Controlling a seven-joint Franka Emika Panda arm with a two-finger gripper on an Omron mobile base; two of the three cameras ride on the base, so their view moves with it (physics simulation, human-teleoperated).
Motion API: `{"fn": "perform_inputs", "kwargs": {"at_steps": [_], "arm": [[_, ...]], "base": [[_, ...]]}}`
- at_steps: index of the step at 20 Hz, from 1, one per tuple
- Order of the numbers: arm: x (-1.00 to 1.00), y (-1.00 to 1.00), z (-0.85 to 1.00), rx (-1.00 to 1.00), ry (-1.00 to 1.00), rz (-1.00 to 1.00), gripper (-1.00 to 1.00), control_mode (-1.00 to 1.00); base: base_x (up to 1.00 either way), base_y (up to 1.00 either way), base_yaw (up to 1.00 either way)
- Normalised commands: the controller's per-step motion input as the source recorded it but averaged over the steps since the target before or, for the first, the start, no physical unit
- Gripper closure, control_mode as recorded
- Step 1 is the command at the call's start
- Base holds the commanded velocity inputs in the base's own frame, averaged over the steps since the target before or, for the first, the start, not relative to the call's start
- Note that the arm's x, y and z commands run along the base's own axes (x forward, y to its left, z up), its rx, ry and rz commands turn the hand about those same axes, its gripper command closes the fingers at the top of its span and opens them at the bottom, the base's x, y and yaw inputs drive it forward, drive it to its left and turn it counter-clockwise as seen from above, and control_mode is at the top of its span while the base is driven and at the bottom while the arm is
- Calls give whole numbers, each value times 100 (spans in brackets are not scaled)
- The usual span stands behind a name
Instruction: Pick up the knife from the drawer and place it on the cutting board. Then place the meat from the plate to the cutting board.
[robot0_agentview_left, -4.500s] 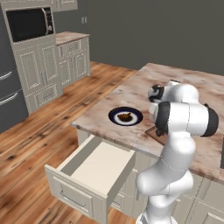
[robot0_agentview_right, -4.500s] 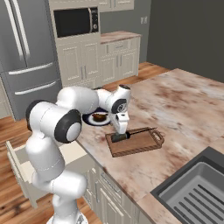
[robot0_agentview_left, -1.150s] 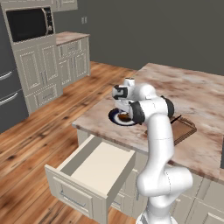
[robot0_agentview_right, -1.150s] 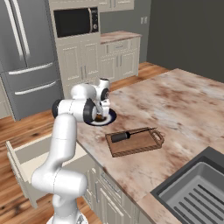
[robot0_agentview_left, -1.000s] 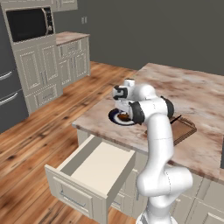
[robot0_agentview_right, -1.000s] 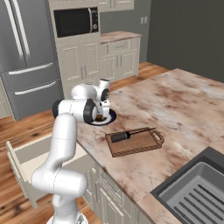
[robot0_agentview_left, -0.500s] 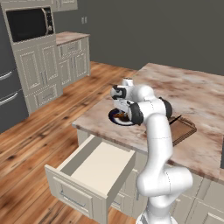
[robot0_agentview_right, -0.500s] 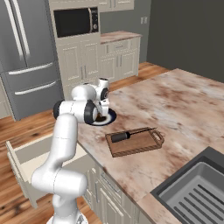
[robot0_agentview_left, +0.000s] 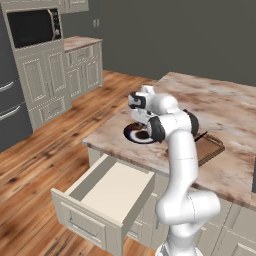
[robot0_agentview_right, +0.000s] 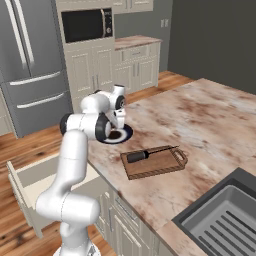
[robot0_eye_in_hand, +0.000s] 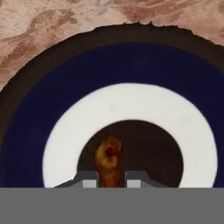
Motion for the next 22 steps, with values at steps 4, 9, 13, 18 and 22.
{"fn": "perform_inputs", "kwargs": {"at_steps": [4,9,13,18,22], "arm": [[-35,-27,52,0,-5,-1,100,-100],[-42,-38,36,0,-8,0,100,-100],[-71,-44,12,0,-14,0,100,-100],[-90,-36,0,0,-21,0,100,-100],[-93,-33,3,0,-25,0,100,-100]], "base": [[0,0,0],[0,0,0],[0,0,0],[0,0,0],[0,0,0]]}}
